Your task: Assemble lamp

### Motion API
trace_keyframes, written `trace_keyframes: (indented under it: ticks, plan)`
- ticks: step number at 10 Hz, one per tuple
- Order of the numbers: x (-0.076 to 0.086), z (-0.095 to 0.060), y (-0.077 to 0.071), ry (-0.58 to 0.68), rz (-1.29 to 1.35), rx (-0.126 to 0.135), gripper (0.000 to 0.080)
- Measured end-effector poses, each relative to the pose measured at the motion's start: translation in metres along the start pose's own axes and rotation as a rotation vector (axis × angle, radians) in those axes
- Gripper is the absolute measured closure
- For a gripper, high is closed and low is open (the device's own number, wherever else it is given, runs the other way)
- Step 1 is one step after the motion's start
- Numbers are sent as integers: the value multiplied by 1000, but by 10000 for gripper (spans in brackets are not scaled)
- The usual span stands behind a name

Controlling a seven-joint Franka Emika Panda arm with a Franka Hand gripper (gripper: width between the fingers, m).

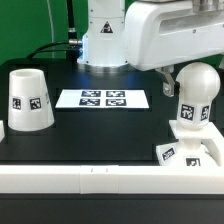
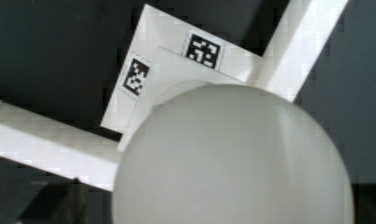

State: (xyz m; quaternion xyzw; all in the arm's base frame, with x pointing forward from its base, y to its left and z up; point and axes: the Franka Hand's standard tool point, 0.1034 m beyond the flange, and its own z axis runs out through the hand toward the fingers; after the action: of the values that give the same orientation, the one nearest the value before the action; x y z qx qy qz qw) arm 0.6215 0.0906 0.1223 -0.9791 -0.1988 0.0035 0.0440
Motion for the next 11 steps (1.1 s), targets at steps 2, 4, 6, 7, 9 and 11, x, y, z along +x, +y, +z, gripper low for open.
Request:
trace_keyframes:
  ticks: [2,4,6,7,9,11]
  plan:
    - [-1,1,1,-1,-139,-1,101]
    - [-1,1,2,-2,-284,-1,101]
    - [-2,1,4,-4,-420,-2,101]
    - [-1,1,3,-5,-484,-4,101]
    - [-1,1,1,-24,-647,-32,101]
    - [2,2,0,-27,-799,-60,101]
